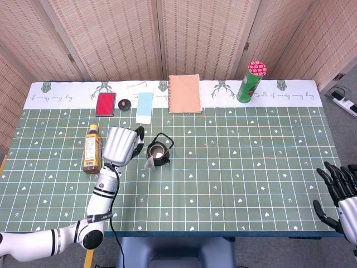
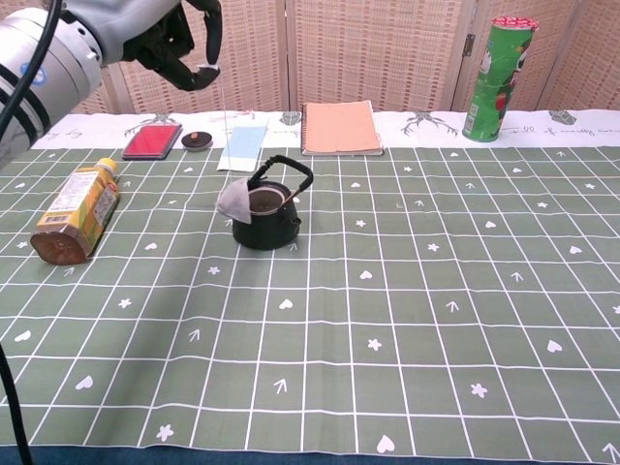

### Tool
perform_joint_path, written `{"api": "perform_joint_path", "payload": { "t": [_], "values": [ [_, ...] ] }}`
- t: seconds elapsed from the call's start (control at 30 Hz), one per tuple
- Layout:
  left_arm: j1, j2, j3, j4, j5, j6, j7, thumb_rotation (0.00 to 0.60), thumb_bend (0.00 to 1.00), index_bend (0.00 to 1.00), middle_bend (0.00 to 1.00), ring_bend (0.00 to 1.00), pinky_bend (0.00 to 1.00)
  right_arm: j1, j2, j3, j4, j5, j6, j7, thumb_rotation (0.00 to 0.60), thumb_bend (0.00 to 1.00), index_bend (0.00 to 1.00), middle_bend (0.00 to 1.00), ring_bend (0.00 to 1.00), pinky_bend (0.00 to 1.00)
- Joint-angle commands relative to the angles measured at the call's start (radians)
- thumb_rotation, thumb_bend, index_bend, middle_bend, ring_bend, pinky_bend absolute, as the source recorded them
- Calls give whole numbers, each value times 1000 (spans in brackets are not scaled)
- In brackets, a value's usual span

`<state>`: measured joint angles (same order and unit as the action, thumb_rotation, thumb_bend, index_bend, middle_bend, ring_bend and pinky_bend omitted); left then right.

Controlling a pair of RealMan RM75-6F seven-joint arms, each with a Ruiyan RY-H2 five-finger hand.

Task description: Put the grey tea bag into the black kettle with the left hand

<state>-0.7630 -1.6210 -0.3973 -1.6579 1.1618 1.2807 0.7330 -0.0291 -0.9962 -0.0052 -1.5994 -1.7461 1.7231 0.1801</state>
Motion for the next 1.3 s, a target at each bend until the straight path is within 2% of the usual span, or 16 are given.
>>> {"api": "perform_joint_path", "payload": {
  "t": [0.03, 0.37, 0.63, 0.97, 1.3],
  "values": [
    [-14, -11, 3, 21, -10, -5, -8, 600, 463, 656, 1000, 994, 964, 1, -1, 2, 0, 5, -3, 0, 600, 477, 0, 0, 0, 0],
    [-40, -32, 18, 69, -28, -9, -17, 600, 463, 647, 1000, 994, 964, 9, 4, 5, 2, 11, -15, 7, 600, 478, 0, 0, 0, 0],
    [-59, -73, 36, 143, -34, -32, -82, 600, 463, 639, 1000, 994, 964, 12, 6, 9, 3, 20, -19, 17, 600, 478, 0, 0, 0, 0],
    [-102, -117, 23, 207, -20, -26, -92, 600, 463, 636, 1000, 994, 964, 7, 12, 7, 14, 17, -6, 45, 600, 477, 0, 0, 0, 0],
    [-120, -120, 24, 236, -7, -15, -85, 600, 463, 632, 1000, 994, 964, 6, 12, 4, 11, 14, -5, 40, 600, 478, 0, 0, 0, 0]
  ]
}}
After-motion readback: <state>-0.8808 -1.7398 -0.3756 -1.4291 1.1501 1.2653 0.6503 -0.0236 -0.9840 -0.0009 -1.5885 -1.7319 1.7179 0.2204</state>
